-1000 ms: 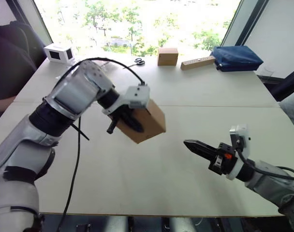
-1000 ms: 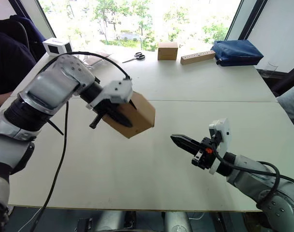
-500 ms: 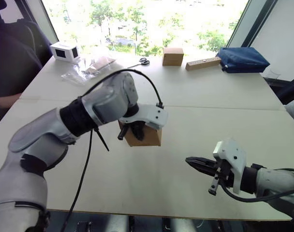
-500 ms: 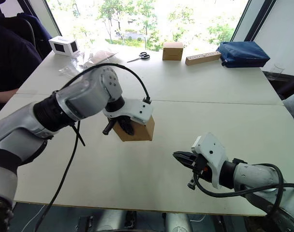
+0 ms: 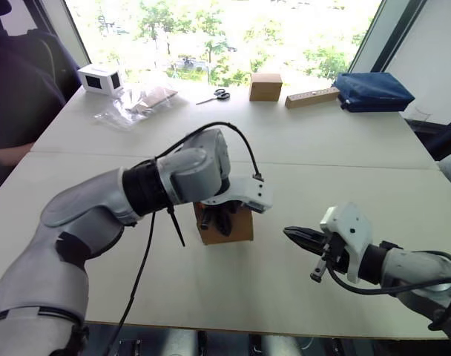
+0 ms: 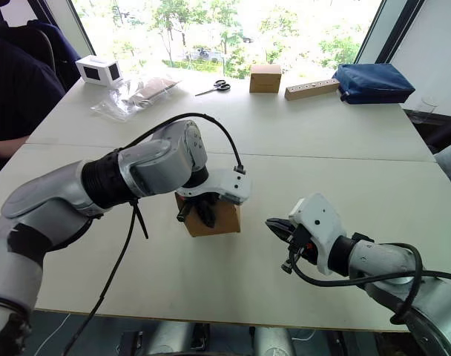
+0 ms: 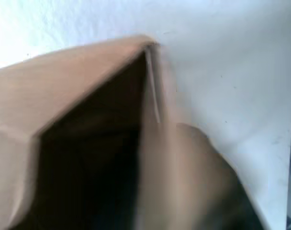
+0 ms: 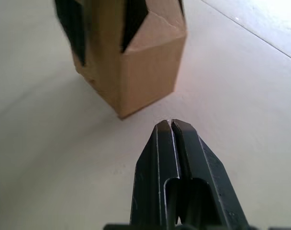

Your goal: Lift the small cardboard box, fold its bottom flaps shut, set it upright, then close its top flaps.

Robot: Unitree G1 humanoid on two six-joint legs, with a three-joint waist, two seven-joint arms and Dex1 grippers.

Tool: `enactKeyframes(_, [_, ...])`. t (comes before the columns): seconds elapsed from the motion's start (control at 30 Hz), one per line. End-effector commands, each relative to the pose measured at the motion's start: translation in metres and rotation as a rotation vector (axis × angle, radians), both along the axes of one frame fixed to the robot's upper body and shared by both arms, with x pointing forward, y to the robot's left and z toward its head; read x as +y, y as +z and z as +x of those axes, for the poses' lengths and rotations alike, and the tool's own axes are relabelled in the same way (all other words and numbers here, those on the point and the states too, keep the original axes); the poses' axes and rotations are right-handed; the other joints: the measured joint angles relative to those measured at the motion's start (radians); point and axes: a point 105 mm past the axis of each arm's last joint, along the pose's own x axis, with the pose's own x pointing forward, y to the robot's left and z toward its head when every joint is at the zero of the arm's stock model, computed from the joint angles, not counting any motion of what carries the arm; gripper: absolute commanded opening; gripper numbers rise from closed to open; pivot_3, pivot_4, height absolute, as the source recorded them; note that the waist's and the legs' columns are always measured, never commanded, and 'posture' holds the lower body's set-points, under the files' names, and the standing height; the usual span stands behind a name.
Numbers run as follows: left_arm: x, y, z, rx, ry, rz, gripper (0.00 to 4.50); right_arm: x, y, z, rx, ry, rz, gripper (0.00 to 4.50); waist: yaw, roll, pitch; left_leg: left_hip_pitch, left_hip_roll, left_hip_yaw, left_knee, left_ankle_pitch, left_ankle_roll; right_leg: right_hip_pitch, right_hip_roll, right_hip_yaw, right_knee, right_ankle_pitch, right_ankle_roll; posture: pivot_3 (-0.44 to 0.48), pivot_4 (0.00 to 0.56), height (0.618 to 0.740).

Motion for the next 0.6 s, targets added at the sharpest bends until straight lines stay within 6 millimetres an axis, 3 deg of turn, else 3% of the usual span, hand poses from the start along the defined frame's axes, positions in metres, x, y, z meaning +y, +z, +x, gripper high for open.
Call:
enactKeyframes(0.03, [-0.008,0.021,0.001,-0.015,0.022,-0.046,2.74,0.000,0.006,0.000,-0.033,0.014,0.008,0.00,-0.001,0.000,0.000,0.000,0.000,0.000,0.000,0.000,0.000,0.000,0.000,0.000,0.000,0.000,0.000,0.000,0.150,0.740])
enactKeyframes(0.3, [-0.007,0.091,-0.005,0.121,0.141,-0.244,2.74,-0.008,0.009,0.001,-0.012,0.047,0.046,0.00,-0.002,0.000,0.000,0.000,0.000,0.000,0.000,0.000,0.000,0.000,0.000,0.000,0.001,0.000,0.001,0.000,0.150,0.740])
enactKeyframes(0.43, [-0.003,0.135,0.004,0.223,0.258,-0.464,2.74,-0.011,0.022,0.009,-0.036,0.056,0.151,0.00,-0.002,0.000,0.000,0.001,0.001,0.000,0.000,0.000,0.000,0.000,0.000,0.000,0.002,0.000,0.002,0.000,0.150,0.740])
enactKeyframes(0.53, [0.004,0.143,0.011,0.239,0.306,-0.527,2.74,-0.011,0.026,0.011,-0.040,0.066,0.182,0.00,-0.002,0.000,0.000,0.001,0.000,0.000,0.000,0.000,0.000,0.000,0.001,0.000,0.002,0.000,0.002,0.000,0.150,0.740])
enactKeyframes(0.6, [0.011,0.150,0.022,0.215,0.304,-0.674,2.74,-0.010,0.031,0.014,-0.049,0.079,0.212,0.00,-0.002,0.001,0.000,0.001,0.000,0.000,0.000,0.000,0.000,-0.001,0.001,0.000,0.002,0.000,0.003,0.000,0.150,0.740])
